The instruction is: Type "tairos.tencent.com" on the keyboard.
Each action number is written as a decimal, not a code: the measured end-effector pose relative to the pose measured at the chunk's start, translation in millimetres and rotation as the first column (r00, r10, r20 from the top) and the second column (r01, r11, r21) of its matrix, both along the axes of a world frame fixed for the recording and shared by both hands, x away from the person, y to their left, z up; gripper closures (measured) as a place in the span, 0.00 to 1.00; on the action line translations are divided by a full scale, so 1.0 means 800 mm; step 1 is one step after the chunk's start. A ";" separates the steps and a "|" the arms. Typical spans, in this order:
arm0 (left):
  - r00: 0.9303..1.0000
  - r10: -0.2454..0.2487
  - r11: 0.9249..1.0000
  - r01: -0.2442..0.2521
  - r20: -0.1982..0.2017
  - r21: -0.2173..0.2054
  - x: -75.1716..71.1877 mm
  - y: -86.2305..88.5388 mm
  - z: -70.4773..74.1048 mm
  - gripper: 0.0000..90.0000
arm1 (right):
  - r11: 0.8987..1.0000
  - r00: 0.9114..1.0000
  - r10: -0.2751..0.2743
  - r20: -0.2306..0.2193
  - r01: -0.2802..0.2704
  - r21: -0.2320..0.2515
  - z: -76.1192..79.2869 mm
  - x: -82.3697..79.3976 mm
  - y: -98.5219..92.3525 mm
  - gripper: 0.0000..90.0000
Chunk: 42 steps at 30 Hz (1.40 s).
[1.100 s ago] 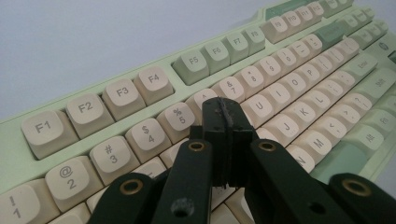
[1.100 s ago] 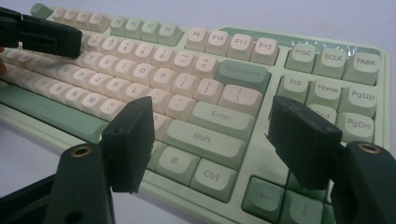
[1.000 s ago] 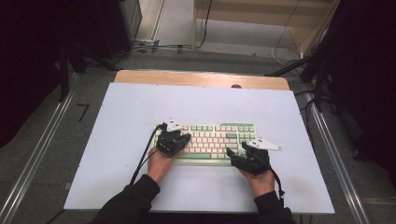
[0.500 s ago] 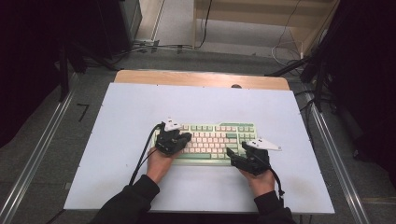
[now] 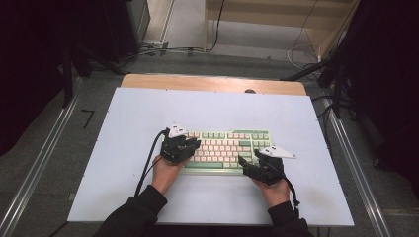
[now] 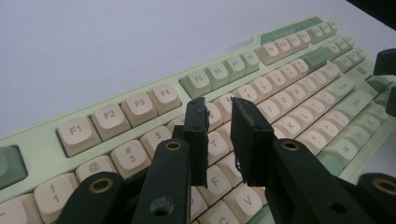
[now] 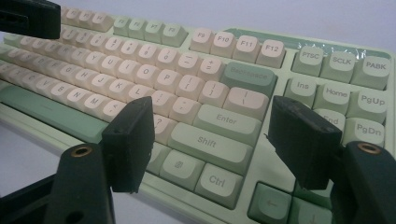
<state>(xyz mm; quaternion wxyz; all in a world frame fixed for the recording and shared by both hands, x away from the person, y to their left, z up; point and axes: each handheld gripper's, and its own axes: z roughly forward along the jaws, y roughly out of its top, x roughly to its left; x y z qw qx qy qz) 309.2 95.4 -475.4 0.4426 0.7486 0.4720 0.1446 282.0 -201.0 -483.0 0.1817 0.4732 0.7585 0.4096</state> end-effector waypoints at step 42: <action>0.997 0.067 0.995 -0.063 -0.049 0.076 0.004 0.020 -0.013 1.00 | 1.000 1.000 0.022 -0.001 -0.022 -0.002 0.000 0.004 0.009 0.33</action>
